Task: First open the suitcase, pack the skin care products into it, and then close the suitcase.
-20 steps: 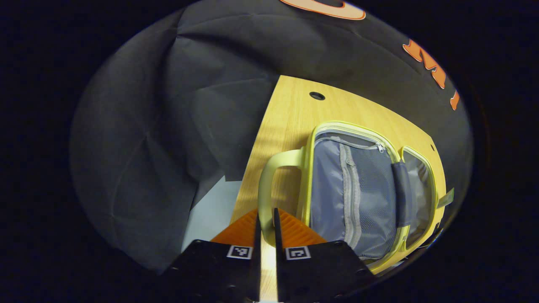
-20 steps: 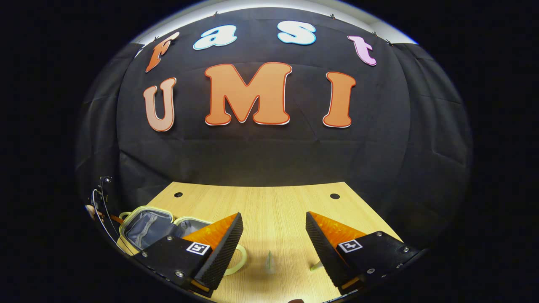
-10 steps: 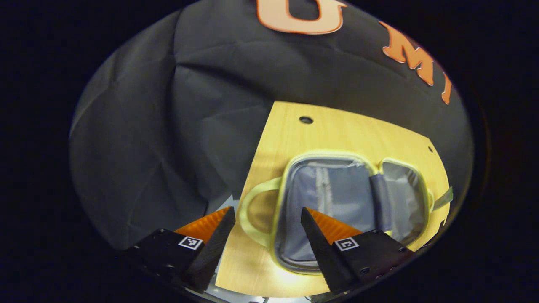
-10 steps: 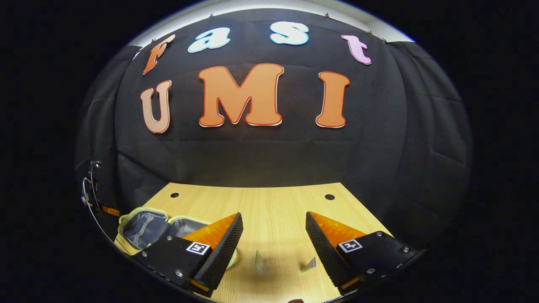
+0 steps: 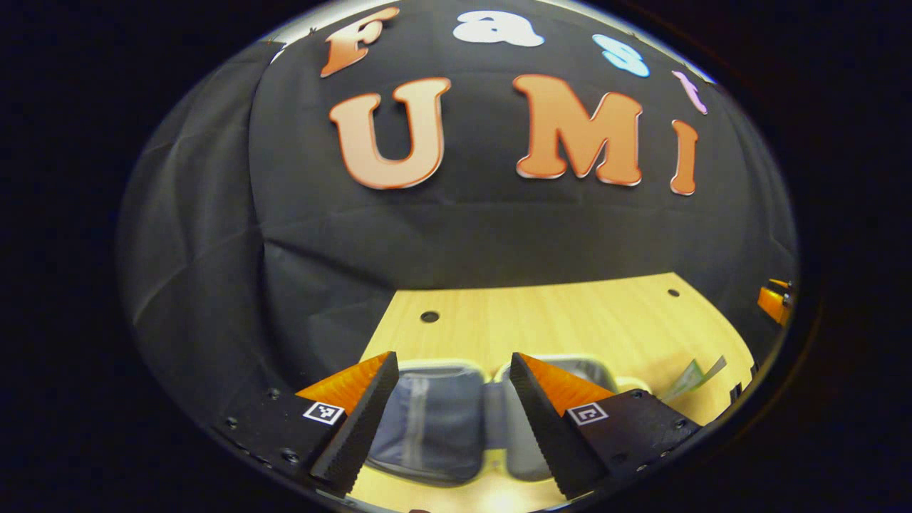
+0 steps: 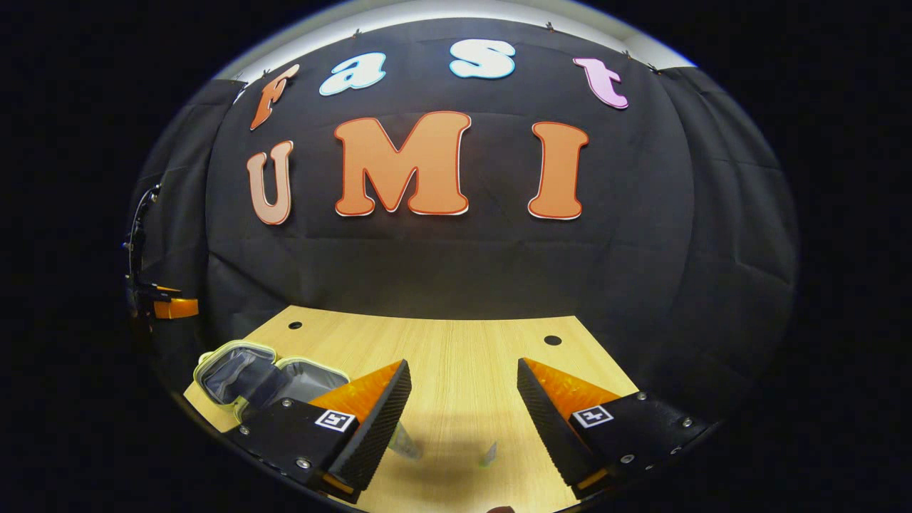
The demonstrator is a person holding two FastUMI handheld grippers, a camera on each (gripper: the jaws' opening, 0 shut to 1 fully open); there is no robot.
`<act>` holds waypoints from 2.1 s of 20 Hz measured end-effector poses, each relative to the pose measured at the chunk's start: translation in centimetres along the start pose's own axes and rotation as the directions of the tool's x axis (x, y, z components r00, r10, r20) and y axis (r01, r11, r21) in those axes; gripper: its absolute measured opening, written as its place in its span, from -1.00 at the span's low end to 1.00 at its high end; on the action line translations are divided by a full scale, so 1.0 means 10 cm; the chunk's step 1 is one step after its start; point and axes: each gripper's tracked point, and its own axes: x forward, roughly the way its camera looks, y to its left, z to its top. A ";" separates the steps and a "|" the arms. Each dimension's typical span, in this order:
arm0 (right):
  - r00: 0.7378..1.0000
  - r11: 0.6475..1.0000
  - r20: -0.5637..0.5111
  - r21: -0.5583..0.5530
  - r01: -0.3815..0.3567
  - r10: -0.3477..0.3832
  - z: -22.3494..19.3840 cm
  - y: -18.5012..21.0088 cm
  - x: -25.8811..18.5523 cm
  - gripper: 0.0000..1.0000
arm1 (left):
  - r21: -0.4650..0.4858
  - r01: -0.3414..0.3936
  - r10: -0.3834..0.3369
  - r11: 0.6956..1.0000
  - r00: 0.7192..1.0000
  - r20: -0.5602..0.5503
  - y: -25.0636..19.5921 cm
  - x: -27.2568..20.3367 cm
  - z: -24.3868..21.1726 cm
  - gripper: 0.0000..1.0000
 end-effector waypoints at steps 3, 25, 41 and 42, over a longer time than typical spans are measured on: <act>1.000 1.000 0.010 0.017 -0.016 0.016 -0.01 -0.22 0.01 0.90 | -0.061 0.124 -0.123 0.990 0.992 0.014 -0.99 -0.09 -0.03 0.95; 0.990 1.000 -0.141 0.014 0.005 -0.002 -0.96 -1.53 0.07 0.91 | 0.013 0.273 -0.268 0.962 0.949 -0.166 -4.04 0.71 -2.18 0.96; 0.987 0.999 -0.156 0.036 -0.017 0.023 -1.01 -1.24 0.01 0.90 | 0.028 0.260 -0.251 0.965 0.950 -0.189 -3.97 0.84 -2.11 -0.43; 0.989 0.999 -0.148 0.045 -0.024 0.030 -0.99 -1.18 0.00 0.90 | 0.017 0.285 -0.277 0.958 0.942 -0.192 -3.97 0.76 -2.04 -0.43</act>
